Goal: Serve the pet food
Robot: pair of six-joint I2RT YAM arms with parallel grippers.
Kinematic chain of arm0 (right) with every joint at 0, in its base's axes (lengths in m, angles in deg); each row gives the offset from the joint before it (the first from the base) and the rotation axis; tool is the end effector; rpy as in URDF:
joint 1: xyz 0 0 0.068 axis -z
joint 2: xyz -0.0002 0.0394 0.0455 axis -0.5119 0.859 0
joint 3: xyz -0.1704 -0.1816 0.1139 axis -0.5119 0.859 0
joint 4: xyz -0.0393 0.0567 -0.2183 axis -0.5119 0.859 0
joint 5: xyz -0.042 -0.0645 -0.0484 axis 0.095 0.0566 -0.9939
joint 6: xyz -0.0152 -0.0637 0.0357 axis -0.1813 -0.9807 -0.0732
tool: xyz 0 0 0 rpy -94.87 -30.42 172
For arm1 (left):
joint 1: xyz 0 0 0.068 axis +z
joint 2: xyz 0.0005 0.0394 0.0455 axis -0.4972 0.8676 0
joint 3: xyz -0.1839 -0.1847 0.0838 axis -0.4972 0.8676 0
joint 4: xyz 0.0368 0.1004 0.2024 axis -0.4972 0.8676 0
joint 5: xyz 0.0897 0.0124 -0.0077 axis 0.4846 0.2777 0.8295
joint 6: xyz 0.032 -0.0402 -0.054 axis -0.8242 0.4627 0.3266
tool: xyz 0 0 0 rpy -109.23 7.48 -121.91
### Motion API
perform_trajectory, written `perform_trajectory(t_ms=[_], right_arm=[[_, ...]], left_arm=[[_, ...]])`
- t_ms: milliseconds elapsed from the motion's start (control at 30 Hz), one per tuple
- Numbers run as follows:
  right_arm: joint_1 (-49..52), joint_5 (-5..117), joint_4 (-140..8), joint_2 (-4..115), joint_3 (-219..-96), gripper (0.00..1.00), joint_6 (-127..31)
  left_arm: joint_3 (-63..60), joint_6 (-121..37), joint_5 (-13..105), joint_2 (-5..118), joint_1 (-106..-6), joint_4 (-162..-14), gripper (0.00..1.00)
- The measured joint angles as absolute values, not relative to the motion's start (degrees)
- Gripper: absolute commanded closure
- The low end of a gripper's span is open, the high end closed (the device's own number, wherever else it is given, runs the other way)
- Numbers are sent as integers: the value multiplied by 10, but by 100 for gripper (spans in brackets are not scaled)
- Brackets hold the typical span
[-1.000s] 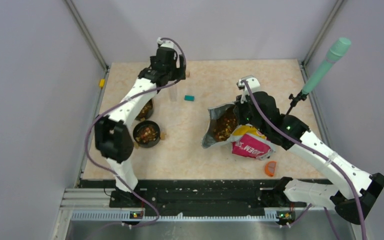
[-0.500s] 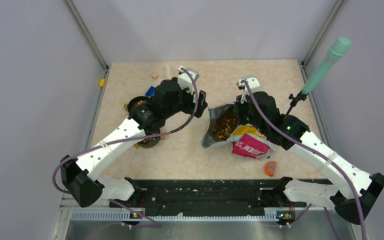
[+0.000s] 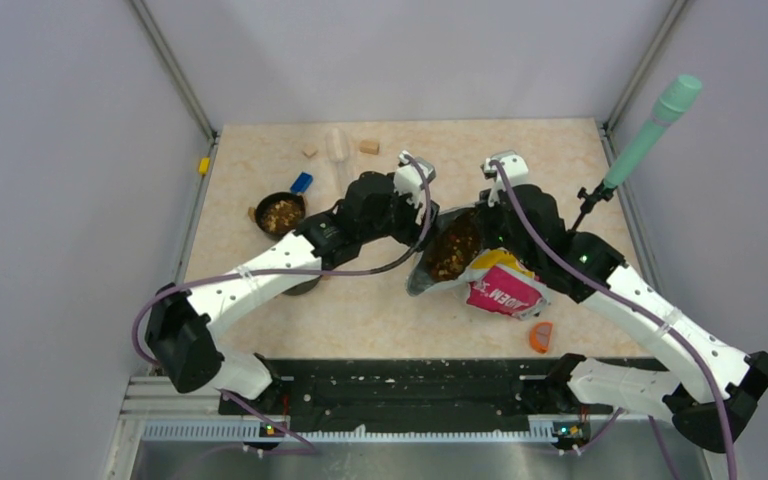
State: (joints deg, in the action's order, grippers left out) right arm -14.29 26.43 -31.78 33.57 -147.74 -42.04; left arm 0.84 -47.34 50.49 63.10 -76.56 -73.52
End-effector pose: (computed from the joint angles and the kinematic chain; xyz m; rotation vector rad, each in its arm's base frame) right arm 0.1589 0.1261 0.3644 -0.3327 1.9968 0.2426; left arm 0.2185 -0.2380 0.3348 0.7545 1.9129 -0.6497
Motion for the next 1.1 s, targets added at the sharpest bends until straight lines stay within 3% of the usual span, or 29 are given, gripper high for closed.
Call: perform_trajectory(t_ms=[100, 133, 433, 800, 833, 867, 900, 1000, 1100], right_arm=[[-143, 263, -316, 335, -1477, 100, -418], [-143, 263, -316, 335, -1477, 100, -417], [-140, 261, -312, 362, -1497, 100, -486], [-93, 345, -319, 476, -1639, 100, -569], [-93, 359, -319, 484, -1652, 95, -573], [-93, 373, -321, 490, -1660, 80, -574], [-93, 387, -325, 494, -1663, 54, -574], [-88, 408, -325, 497, -1671, 21, -567], [-69, 444, -321, 496, -1712, 12, -550]], left_arm=[[8, -467, 523, 647, -767, -762, 94], [8, -464, 540, 657, -767, -773, 100], [-67, -396, 648, 703, -780, -717, 100], [-191, -282, 611, 658, -695, -527, 100], [-191, -274, 609, 643, -689, -517, 100], [-191, -264, 606, 631, -682, -510, 100], [-191, -253, 603, 622, -672, -507, 100], [-182, -218, 619, 615, -624, -481, 100], [-163, -179, 637, 637, -557, -436, 100]])
